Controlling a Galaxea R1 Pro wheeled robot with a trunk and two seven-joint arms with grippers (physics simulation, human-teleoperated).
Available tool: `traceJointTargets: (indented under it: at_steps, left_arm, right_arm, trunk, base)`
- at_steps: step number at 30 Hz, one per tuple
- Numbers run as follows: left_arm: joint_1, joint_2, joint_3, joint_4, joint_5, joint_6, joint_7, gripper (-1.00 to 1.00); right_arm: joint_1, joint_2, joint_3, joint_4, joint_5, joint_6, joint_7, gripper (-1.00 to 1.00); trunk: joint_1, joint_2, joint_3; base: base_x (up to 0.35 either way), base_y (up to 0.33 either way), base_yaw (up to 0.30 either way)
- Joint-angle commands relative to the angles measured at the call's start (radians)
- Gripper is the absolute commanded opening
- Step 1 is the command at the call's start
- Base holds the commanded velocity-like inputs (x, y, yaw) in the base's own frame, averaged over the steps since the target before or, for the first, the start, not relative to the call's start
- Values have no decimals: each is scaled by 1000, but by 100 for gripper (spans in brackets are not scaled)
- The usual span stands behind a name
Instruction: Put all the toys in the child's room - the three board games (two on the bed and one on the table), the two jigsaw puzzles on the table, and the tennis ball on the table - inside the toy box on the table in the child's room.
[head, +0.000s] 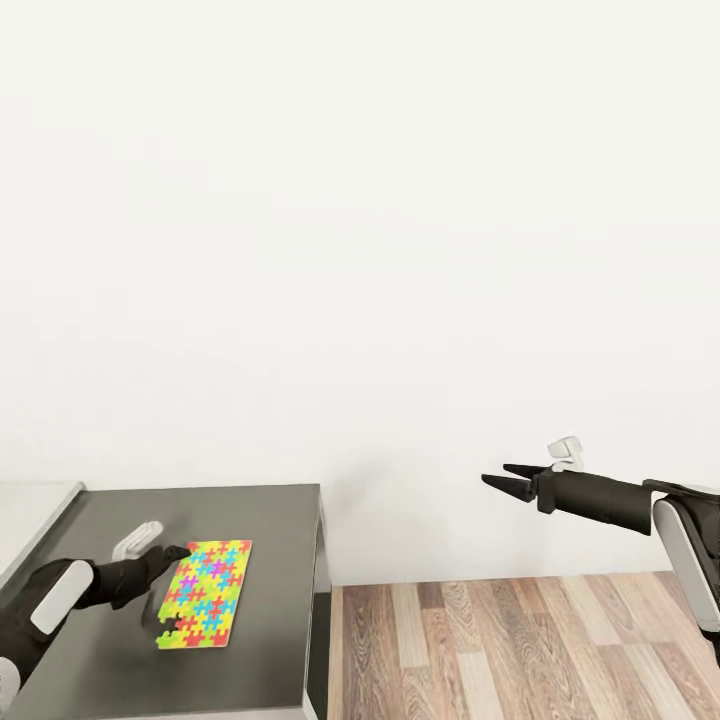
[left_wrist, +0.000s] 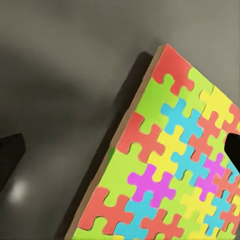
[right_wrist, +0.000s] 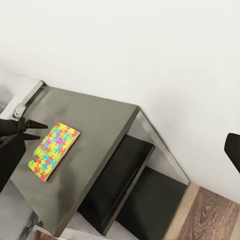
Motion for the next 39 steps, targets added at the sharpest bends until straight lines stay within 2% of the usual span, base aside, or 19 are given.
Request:
traceJointTargets:
  at_steps: [1,12,14,19,22,26,30,37,39]
  left_arm:
    - [-1,-1,0,3,-1,2,-6,100]
    - [4,-20,3,18,3,-4,-16,100]
    - [6,-22,5,18,5,-3,-17,100]
    - [7,-47,6,18,6,-2,-18,100]
    - [8,-54,7,18,7,1,-29,100]
    - [11,-61,6,18,5,0,-90,100]
    - [40,-83,9,18,1,-4,-126,100]
    - [49,-89,13,18,4,-4,-140,100]
    - [50,-90,13,17,18,-4,-147,100]
  right_arm:
    - [-1,1,0,0,0,4,4,100]
    - [-1,0,-1,0,2,2,5,100]
    - [-1,2,-1,0,2,1,3,100]
    - [-1,3,-1,0,2,0,0,100]
    - [-1,3,-1,0,3,0,-2,100]
    - [-1,3,-1,0,3,0,-2,100]
    - [-1,3,-1,0,4,0,-3,100]
    - [-1,4,1,0,4,-1,-4,100]
    - [-1,5,3,0,4,-1,-4,100]
  trunk:
    - [4,-9,-5]
    - [46,-86,-39]
    - [46,-86,-39]
    - [46,-86,-39]
    - [46,-86,-39]
    - [46,-86,-39]
    - [46,-86,-39]
    - [46,-86,-39]
    - [46,-86,-39]
  base:
    - [0,0,0]
    - [0,0,0]
    - [0,0,-57]
    - [0,0,-231]
    - [0,0,-275]
    - [0,0,-150]
    - [-10,-6,-39]
    - [-198,-134,-6]
    - [-246,-151,-1]
